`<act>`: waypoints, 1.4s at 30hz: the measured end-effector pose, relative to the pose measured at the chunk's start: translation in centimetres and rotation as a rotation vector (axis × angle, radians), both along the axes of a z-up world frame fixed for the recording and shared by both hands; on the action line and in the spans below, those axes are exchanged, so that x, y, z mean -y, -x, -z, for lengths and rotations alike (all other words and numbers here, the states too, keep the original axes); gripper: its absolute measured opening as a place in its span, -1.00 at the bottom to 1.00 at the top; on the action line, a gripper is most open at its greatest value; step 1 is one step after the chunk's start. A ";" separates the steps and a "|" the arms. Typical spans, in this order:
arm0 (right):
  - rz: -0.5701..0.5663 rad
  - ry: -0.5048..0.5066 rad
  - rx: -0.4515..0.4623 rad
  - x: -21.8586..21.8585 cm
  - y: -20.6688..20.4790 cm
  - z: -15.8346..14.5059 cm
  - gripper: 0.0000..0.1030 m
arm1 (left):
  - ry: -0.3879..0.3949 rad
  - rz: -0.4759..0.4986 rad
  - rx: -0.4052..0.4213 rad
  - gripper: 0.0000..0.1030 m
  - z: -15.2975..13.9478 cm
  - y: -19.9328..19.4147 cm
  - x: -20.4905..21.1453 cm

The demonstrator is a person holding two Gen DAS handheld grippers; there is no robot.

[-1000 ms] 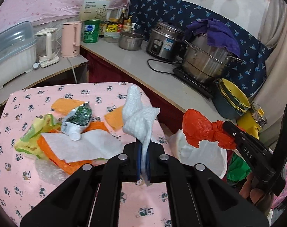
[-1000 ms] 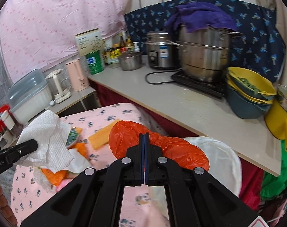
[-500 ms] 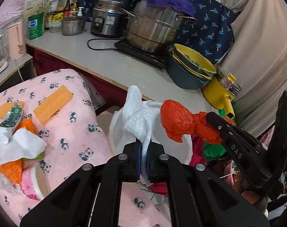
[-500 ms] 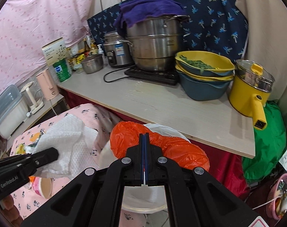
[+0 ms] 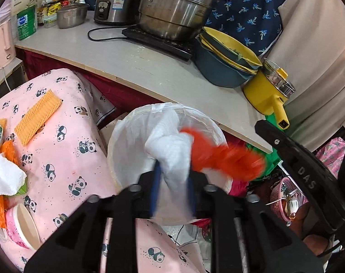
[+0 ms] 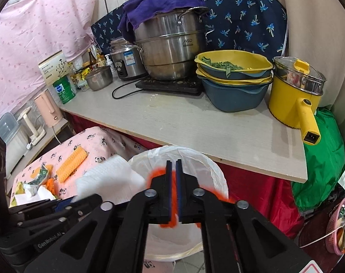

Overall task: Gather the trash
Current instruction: 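Lift both held items and carry them over the white-lined bin, then open both tools to drop the paper towel and orange bag into the bin, then move both open tools back over the trash pile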

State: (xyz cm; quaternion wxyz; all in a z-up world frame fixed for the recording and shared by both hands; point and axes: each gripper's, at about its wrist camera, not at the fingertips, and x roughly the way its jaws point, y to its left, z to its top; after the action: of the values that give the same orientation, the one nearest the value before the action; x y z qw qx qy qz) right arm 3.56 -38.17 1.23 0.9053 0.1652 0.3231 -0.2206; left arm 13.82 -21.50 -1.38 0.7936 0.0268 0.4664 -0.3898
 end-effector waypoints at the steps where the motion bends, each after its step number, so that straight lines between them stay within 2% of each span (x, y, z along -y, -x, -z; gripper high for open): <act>1: 0.004 0.002 0.006 -0.1 0.0 -0.2 -0.70 | 0.003 -0.011 0.005 -0.12 -0.1 0.0 -0.2; 2: 0.007 0.003 0.012 -0.1 0.0 -0.3 -0.58 | 0.010 -0.017 0.013 -0.07 -0.2 -0.1 -0.4; 6: 0.015 0.004 0.038 -0.2 0.4 -1.2 -0.35 | 0.014 -0.039 0.037 0.11 -0.8 -0.3 -1.1; 10: 0.010 0.015 0.052 -1.0 0.8 -2.0 -0.12 | 0.011 -0.068 0.054 0.18 -1.3 -0.5 -2.1; 14: -0.005 0.016 0.062 -2.3 1.2 -2.9 0.01 | 0.003 -0.110 0.071 0.19 -1.7 -0.6 -3.7; 16: -0.017 0.017 0.068 -3.1 1.4 -3.3 0.07 | 0.001 -0.135 0.080 0.28 -1.9 -0.7 -4.7; 30: -0.187 0.025 0.067 -12.1 -0.6 -4.7 0.09 | -0.031 -0.371 0.128 0.39 -3.4 -1.9 -15.1; 42: -0.375 0.007 0.025 -21.3 -4.6 -3.4 0.11 | -0.088 -0.579 0.112 0.40 -2.5 -4.0 -26.1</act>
State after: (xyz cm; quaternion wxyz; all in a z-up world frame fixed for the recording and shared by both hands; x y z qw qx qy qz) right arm 8.13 -16.89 4.59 0.9352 0.1017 0.3360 -0.0468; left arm 17.84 4.55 1.14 0.8942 -0.0515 0.4268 -0.1246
